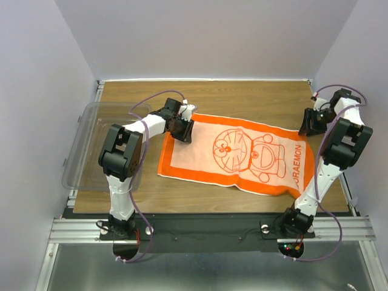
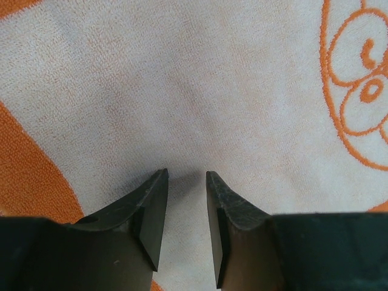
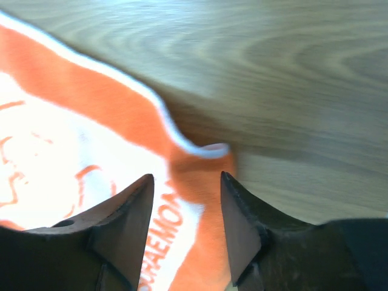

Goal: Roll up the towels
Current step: Flatten the towel

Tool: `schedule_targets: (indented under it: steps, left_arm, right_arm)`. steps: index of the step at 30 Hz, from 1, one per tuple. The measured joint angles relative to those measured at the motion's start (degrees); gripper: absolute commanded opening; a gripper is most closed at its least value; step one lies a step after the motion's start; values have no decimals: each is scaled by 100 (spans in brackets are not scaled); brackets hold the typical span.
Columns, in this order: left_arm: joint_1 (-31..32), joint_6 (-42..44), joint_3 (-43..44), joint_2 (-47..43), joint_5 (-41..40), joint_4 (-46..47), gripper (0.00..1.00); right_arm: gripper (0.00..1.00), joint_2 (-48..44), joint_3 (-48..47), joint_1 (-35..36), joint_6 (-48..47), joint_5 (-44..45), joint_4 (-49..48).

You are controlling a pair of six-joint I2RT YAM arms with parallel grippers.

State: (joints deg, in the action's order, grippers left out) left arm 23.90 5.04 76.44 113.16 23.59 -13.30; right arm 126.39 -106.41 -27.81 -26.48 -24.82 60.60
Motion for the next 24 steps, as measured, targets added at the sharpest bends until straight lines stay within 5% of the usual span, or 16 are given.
schedule_targets:
  steps: [6,12,24]
  left_arm:
    - [0,-2,2,2,42,-2,43]
    - [0,-24,7,0,109,-2,43]
    - [0,-48,7,2,168,15,43]
  right_arm:
    - [41,2,-122,63,-96,-374,474]
    - [61,-2,-26,129,-179,-308,586]
    - [59,-369,190,131,-87,601,13]
